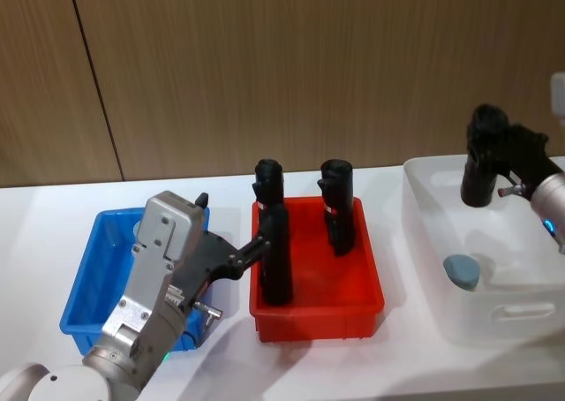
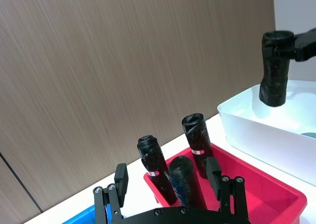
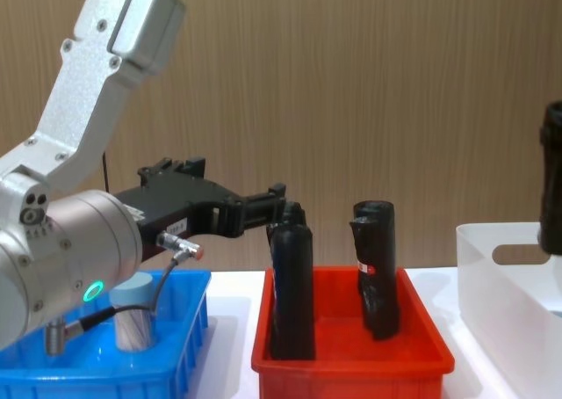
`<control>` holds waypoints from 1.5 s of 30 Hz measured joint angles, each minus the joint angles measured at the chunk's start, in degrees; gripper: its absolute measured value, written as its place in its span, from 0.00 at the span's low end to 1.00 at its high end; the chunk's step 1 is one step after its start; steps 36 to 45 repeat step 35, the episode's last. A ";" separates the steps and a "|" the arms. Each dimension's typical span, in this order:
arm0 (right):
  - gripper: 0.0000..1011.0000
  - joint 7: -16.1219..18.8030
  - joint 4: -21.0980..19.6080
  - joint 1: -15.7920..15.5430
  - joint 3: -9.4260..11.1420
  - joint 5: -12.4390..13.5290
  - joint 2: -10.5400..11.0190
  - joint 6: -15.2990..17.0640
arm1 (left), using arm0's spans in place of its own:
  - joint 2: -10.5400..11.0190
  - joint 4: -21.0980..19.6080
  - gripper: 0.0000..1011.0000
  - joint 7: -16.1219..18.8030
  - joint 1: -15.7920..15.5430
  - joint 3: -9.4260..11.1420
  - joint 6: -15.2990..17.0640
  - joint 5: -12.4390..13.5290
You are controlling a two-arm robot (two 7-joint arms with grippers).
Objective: Pick the cotton swabs from the blue box and place them into the white box.
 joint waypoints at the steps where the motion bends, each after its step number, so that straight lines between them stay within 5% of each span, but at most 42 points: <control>1: 0.35 0.00 1.48 0.50 0.00 -0.06 -0.11 -0.22 | 0.00 0.00 0.99 0.00 0.00 0.00 0.00 0.00; 12: 0.38 0.44 8.87 2.97 -0.20 -0.39 -0.77 -1.56 | 0.00 0.00 0.99 0.00 0.00 0.00 0.00 0.00; 33: 0.99 3.12 10.36 3.12 0.49 0.88 -0.45 -3.63 | 0.00 0.00 0.99 0.00 0.00 0.00 0.00 0.00; 45: 0.99 3.23 10.24 3.05 0.52 0.93 -0.42 -3.71 | 0.00 0.00 0.99 0.00 0.00 0.00 0.00 0.00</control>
